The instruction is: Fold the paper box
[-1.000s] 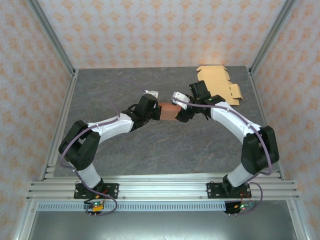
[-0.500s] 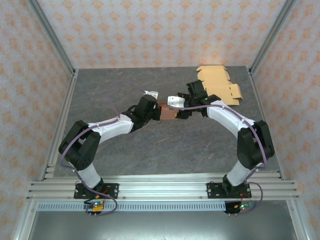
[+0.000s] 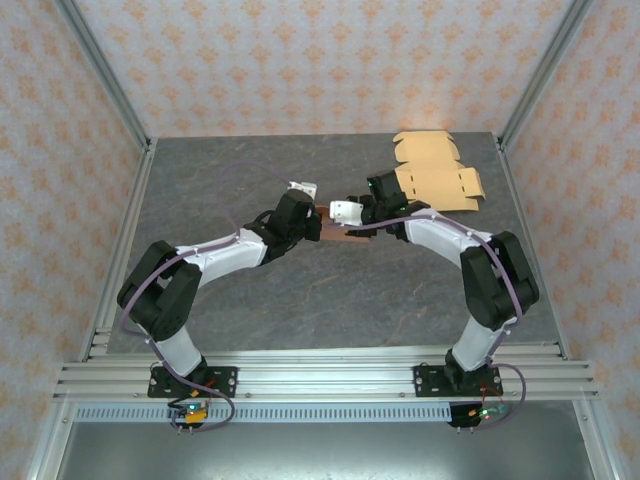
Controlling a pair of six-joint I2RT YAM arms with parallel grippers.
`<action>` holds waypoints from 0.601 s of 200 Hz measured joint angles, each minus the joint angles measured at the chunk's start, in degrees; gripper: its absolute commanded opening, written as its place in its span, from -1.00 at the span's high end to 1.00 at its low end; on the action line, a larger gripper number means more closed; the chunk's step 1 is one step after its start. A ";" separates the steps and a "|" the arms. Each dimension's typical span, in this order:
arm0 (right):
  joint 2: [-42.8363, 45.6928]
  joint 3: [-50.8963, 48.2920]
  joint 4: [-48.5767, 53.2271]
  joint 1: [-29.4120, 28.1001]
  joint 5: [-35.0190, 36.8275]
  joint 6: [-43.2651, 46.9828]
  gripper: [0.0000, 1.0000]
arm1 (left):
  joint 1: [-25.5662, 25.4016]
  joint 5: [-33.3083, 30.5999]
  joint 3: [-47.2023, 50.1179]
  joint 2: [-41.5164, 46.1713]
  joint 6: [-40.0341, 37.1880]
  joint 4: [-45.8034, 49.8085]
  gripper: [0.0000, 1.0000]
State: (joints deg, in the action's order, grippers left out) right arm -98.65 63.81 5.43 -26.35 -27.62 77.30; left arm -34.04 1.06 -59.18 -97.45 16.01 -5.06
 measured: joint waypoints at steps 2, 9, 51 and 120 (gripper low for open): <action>0.02 -0.28 -0.66 -0.04 0.11 0.00 0.13 | 0.02 0.07 0.13 0.00 -0.20 -0.17 0.61; 0.02 -1.09 -2.56 -0.15 0.31 -0.07 0.14 | 0.07 0.33 0.55 0.07 -0.11 -0.94 0.57; -0.15 -3.72 -9.79 -0.74 1.77 -0.09 0.18 | 0.72 6.95 2.99 4.17 1.14 -1.62 0.11; -1.62 -3.17 -12.24 -0.31 1.51 -1.22 0.18 | 8.92 16.83 3.85 15.39 9.73 -0.28 -0.20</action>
State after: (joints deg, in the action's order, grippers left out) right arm -100.27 60.64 -6.81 -26.65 -26.11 76.07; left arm -25.12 17.89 -55.33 -82.06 25.74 -5.34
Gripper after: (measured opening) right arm 0.409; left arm 0.597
